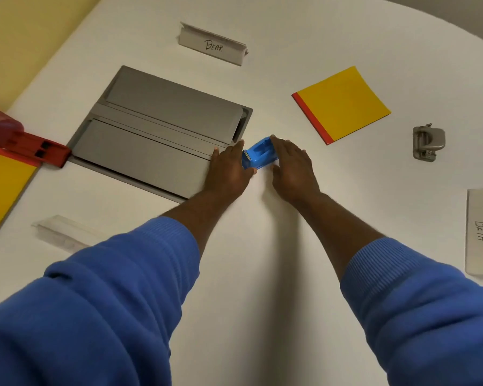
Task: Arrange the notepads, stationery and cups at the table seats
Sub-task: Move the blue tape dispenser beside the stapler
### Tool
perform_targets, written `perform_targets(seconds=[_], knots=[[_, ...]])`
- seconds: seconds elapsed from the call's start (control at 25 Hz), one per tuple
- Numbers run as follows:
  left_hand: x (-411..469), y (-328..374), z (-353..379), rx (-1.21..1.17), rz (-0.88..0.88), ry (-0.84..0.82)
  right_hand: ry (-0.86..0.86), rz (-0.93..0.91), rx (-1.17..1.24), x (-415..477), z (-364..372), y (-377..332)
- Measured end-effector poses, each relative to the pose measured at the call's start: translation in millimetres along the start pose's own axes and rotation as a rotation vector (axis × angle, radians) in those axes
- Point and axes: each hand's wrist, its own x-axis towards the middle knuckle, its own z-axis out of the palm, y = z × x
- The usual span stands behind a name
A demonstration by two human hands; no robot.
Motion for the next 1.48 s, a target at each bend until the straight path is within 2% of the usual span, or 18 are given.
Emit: perform_targets(seconds=[0.16, 0.36, 0.68, 0.88, 1.16, 1.36, 1.48], knots=[[-2, 8, -1, 0.051, -0.023, 0.021, 0.012, -0.047, -0.109, -9, 3, -6], [-30, 6, -14, -0.040, -0.022, -0.040, 0.050, -0.051, -0.051, -27, -6, -18], [-75, -13, -43, -0.099, -0.014, -0.090, -0.133, -0.121, -0.071, -53, -28, -50], [-101, -15, -85, -0.128, 0.004, -0.092, -0.157, -0.212, -0.075, -68, -42, -93], [-141, -45, -153, -0.158, 0.043, 0.055, -0.125, -0.314, 0.031, -69, -39, -165], [-173, -107, -193, 0.024, 0.039, 0.344, -0.097, -0.299, 0.125, -55, -22, -218], [-203, -166, -210, 0.175, -0.044, 0.393, -0.116, -0.294, 0.166, -42, -4, -247]])
